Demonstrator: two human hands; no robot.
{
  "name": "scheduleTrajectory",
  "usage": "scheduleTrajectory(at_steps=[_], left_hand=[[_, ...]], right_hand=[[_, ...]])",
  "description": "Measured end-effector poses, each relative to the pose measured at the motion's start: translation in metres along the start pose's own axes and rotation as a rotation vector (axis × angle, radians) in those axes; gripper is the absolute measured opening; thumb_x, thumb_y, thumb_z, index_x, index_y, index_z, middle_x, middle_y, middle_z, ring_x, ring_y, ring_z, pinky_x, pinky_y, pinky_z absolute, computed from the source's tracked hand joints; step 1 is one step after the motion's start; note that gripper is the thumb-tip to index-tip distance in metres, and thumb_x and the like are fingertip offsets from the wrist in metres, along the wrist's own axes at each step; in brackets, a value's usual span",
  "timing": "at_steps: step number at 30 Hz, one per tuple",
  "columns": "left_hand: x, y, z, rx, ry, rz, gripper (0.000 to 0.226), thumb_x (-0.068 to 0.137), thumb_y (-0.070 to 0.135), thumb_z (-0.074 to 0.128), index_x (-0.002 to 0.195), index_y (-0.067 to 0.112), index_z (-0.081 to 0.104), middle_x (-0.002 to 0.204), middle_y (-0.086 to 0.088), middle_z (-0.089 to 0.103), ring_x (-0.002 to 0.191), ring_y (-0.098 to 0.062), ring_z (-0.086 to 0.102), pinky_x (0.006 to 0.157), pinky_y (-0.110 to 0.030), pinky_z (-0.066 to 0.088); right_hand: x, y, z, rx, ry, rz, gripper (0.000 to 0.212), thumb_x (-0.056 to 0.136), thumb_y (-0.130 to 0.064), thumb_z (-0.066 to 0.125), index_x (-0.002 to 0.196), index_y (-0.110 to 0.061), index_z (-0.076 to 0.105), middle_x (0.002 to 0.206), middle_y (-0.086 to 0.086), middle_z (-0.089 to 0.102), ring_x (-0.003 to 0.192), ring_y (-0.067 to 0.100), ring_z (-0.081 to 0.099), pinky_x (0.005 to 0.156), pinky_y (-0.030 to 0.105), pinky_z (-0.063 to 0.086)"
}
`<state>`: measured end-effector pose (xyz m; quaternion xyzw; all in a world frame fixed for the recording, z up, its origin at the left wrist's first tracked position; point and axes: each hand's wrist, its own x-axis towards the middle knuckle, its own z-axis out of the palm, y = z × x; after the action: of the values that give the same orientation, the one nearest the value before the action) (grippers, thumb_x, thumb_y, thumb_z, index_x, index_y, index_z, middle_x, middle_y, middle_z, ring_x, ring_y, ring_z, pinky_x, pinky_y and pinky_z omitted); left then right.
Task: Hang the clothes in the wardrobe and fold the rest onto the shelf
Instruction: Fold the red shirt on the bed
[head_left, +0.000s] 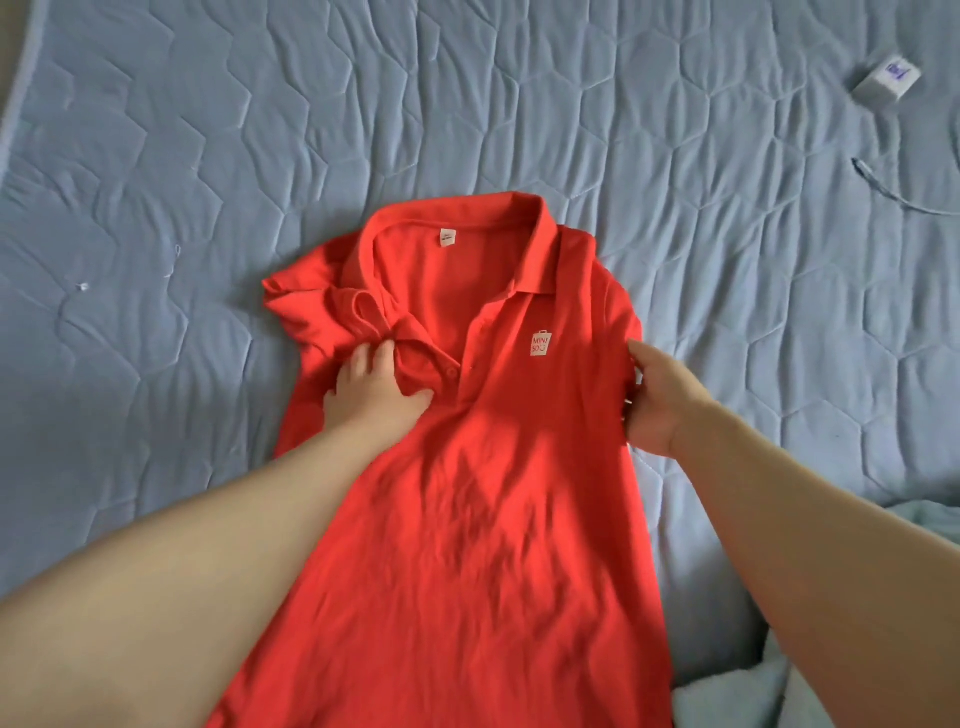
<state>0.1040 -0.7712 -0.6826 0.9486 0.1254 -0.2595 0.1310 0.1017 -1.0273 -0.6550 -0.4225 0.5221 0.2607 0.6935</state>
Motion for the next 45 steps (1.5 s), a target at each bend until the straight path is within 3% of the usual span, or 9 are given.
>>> scheduleTrajectory(at_steps=[3,8,14,19,23,26,31,38,45], left_hand=[[-0.025,0.025,0.003,0.12,0.289,0.298,0.074,0.079,0.031,0.063,0.145,0.024,0.03,0.152,-0.01,0.025,0.139,-0.034,0.023,0.109,-0.046,0.026],[-0.034,0.055,0.026,0.176,-0.42,0.298,0.071,0.087,0.048,0.051,0.146,0.041,0.012,0.157,0.001,-0.009,0.144,-0.032,0.0,0.116,-0.045,0.017],[-0.022,0.057,0.031,0.261,-0.527,0.253,0.076,0.086,0.048,0.053,0.145,0.047,0.004,0.155,0.006,-0.021,0.144,-0.027,-0.009,0.115,-0.05,0.017],[-0.023,0.053,0.029,0.188,-0.538,0.252,0.077,0.084,0.051,0.056,0.145,0.045,0.01,0.156,0.005,-0.019,0.144,-0.025,-0.01,0.117,-0.046,0.012],[-0.02,0.06,0.019,-0.445,-0.397,0.142,0.045,0.096,0.04,0.044,0.135,0.019,0.047,0.149,-0.01,0.032,0.136,-0.015,0.028,0.104,-0.019,0.023],[-0.014,0.065,0.003,-0.963,-0.2,-0.236,0.044,0.098,0.043,0.035,0.117,0.013,0.06,0.112,-0.005,0.062,0.099,-0.018,0.055,0.074,-0.026,0.038],[-0.021,0.07,-0.006,-0.839,-0.02,0.006,0.023,0.093,0.039,0.049,0.102,0.021,0.061,0.097,-0.001,0.06,0.106,-0.028,0.057,0.09,-0.033,0.042],[-0.017,0.095,0.009,0.088,-0.006,0.339,0.054,0.085,0.021,0.058,0.134,0.037,0.04,0.139,0.002,0.036,0.12,-0.029,0.039,0.097,-0.038,0.034],[-0.012,0.108,-0.026,-0.317,0.298,0.45,0.023,0.084,0.001,0.048,0.099,0.011,0.062,0.094,-0.003,0.059,0.096,-0.027,0.053,0.083,-0.029,0.04]], right_hand=[[-0.001,-0.006,0.005,-0.122,0.042,-0.077,0.02,0.094,-0.028,0.05,0.075,-0.022,0.052,0.068,-0.002,0.046,0.058,0.012,0.044,0.052,0.024,0.04],[0.0,-0.009,0.012,-0.165,-0.108,-0.094,0.012,0.088,-0.011,0.056,0.093,-0.022,0.06,0.075,0.0,0.063,0.064,0.013,0.057,0.066,0.027,0.049],[-0.003,-0.027,-0.024,-0.158,0.334,-0.48,0.022,0.079,-0.001,0.057,0.07,-0.02,0.051,0.062,-0.002,0.049,0.048,0.007,0.045,0.037,0.012,0.035],[-0.026,-0.034,-0.026,-0.184,0.479,-0.774,0.028,0.073,-0.009,0.066,0.072,-0.027,0.043,0.066,-0.007,0.047,0.061,0.01,0.051,0.057,0.022,0.045],[-0.055,-0.003,0.015,-0.595,0.059,-1.028,0.029,0.068,-0.018,0.074,0.093,-0.027,0.061,0.092,-0.005,0.064,0.092,0.019,0.06,0.087,0.038,0.046],[-0.058,0.034,0.024,-1.018,-0.058,-1.15,0.028,0.073,-0.03,0.064,0.096,-0.016,0.073,0.109,-0.002,0.067,0.109,0.021,0.054,0.097,0.033,0.035],[-0.045,0.049,-0.001,-0.684,0.527,-1.01,0.028,0.079,0.0,0.056,0.105,-0.008,0.063,0.106,0.015,0.056,0.1,0.032,0.051,0.089,0.039,0.041],[-0.031,0.071,-0.007,-0.985,0.156,-0.837,0.055,0.076,-0.014,0.062,0.127,-0.026,0.046,0.119,-0.003,0.044,0.11,0.015,0.047,0.081,0.028,0.04],[-0.031,0.072,-0.007,-0.804,0.327,-1.03,0.019,0.083,-0.003,0.054,0.101,-0.006,0.06,0.098,0.006,0.053,0.092,0.021,0.051,0.08,0.029,0.04]])
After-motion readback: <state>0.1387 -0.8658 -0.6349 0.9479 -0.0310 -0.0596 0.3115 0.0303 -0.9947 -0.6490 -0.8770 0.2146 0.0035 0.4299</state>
